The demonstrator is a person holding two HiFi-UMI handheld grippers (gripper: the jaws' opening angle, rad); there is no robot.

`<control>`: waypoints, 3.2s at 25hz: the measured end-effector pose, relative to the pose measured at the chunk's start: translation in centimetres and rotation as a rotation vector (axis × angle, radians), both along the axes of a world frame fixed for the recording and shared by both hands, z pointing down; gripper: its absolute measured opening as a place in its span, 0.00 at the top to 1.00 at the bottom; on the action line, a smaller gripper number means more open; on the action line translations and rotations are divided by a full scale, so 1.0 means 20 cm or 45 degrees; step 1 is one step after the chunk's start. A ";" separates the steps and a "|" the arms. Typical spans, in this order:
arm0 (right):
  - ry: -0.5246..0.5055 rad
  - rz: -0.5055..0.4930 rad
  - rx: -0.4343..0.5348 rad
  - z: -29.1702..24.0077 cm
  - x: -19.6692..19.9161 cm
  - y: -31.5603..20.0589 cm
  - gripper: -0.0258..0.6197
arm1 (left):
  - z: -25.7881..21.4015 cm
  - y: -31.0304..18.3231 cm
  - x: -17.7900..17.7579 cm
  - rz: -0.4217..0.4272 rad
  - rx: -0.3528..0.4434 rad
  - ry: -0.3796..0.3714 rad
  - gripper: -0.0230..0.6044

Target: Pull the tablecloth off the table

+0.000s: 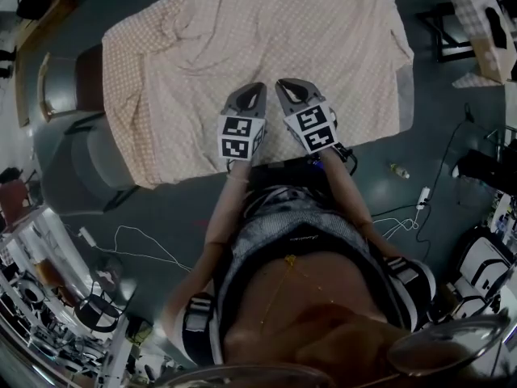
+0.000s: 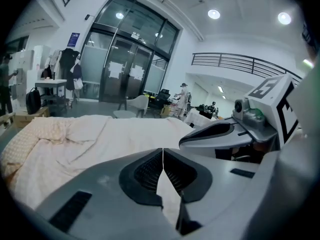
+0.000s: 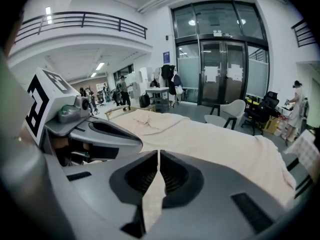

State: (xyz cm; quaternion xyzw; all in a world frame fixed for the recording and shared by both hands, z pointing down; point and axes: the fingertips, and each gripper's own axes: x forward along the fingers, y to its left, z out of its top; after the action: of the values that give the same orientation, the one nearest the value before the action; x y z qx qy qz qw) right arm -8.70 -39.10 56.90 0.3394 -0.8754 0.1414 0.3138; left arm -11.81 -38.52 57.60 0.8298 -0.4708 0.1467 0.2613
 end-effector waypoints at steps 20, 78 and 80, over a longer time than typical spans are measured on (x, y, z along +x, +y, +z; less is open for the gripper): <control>0.237 -0.159 -0.264 0.61 0.06 0.10 0.86 | 0.51 0.13 0.01 0.046 -0.315 -0.153 0.95; 0.053 -0.192 -0.158 0.13 0.27 0.33 0.55 | -0.04 0.10 0.37 0.345 -0.181 0.171 0.95; 0.037 -0.186 -0.138 0.10 0.27 0.31 0.54 | -0.12 0.09 0.39 0.368 -0.146 0.188 0.95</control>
State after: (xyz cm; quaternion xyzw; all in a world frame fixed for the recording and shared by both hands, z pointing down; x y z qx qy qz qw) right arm -3.37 -32.80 58.85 0.2592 -0.8842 0.1602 0.3540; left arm -3.94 -36.78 55.17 0.8811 -0.3170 0.1480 0.3184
